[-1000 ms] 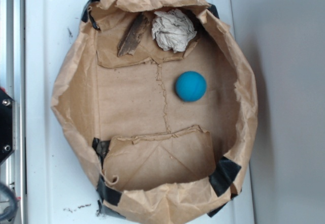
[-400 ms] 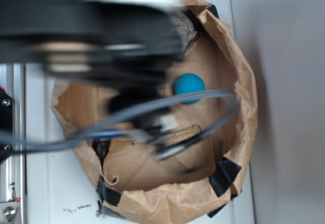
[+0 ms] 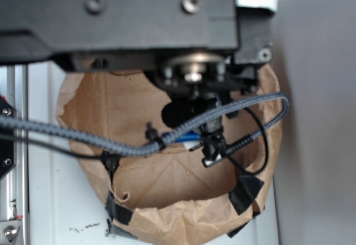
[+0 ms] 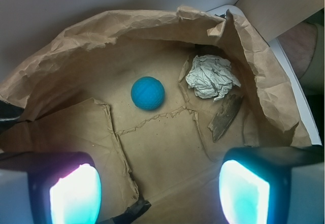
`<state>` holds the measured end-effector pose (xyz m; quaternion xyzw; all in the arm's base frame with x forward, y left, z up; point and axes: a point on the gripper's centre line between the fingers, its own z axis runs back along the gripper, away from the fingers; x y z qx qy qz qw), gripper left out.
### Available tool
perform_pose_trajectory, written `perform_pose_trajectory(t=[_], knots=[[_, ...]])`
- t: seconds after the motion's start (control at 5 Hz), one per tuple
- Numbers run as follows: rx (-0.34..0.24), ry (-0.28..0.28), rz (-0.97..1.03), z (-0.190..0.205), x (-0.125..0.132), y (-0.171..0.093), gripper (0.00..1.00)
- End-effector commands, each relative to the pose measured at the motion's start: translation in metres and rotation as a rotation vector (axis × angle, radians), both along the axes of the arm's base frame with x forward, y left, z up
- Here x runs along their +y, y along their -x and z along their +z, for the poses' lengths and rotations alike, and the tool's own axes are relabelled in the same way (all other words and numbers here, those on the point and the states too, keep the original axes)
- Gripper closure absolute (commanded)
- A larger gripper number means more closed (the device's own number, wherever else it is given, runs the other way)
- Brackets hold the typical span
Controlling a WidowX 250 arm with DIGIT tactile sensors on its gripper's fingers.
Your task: Grab the white paper.
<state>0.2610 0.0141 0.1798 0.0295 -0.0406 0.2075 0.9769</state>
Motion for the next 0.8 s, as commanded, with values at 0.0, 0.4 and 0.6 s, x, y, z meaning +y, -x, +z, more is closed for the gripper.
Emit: perform_pose_trajectory(t=[0.0,0.4,0.6], knots=[[-0.112,0.0,0.093,-0.011,0.024,-0.014,0.0],[-0.167,-0.045,0.167,-0.06,0.047,-0.023,0.0],[-0.167,-0.045,0.167,-0.06,0.047,-0.023,0.0]])
